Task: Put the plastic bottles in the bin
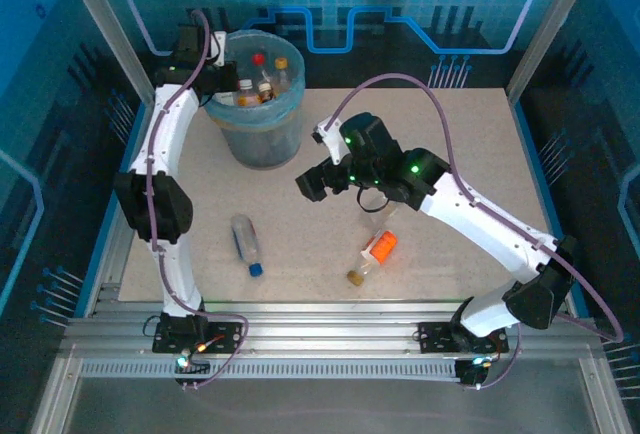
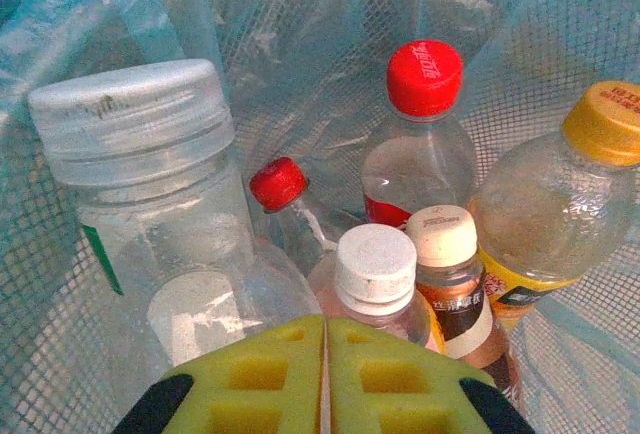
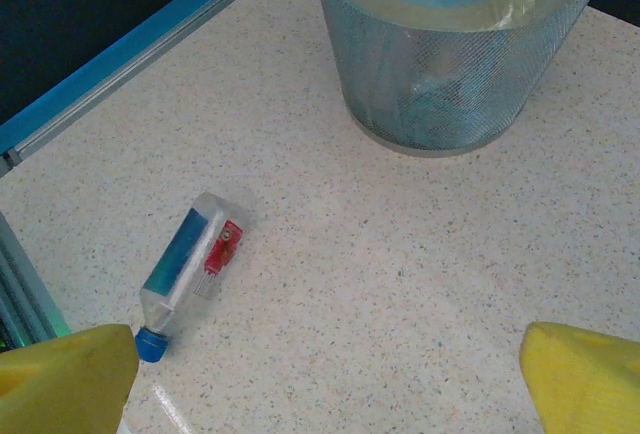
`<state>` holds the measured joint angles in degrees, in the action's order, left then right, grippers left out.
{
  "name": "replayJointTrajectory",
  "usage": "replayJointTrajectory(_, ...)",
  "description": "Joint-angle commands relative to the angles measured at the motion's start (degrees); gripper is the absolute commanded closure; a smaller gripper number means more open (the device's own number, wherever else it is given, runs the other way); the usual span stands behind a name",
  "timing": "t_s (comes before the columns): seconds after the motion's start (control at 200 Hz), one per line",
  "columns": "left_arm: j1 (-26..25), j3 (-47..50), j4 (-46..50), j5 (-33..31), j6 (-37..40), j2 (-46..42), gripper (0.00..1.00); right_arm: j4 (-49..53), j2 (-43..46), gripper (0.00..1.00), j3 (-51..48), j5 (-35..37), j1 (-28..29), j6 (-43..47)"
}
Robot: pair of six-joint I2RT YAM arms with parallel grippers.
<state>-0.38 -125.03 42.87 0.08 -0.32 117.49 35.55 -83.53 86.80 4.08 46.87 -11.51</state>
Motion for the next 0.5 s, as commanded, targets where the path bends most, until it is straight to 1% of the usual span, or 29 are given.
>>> replayJointTrajectory(0.0,0.0,-4.2,2.6,2.7,-1.7,1.3,0.89,0.0,1.4,0.01,-0.2,0.0,0.8,-0.5)
replayJointTrajectory(0.135,0.0,-7.4,2.7,5.3,-3.5,0.4,0.89,0.7,1.5,0.01,0.0,1.3,0.8,-1.0)
replayJointTrajectory(0.23,-0.4,-8.1,1.5,7.5,-5.3,-2.0,0.89,3.6,1.4,0.01,0.7,7.4,0.4,-3.6)
replayJointTrajectory(0.3,-1.4,-7.7,0.3,7.7,-5.5,-4.7,0.85,6.9,1.8,0.0,0.8,10.8,-1.0,-7.6)
replayJointTrajectory(0.415,-4.8,-4.3,-2.3,8.4,-3.6,-10.0,0.79,11.8,4.0,0.0,-2.6,13.8,-4.2,-15.0)
replayJointTrajectory(0.495,-8.2,2.6,-6.3,8.8,-0.1,-15.1,0.76,13.9,6.5,0.0,-7.0,14.4,-5.3,-16.5)
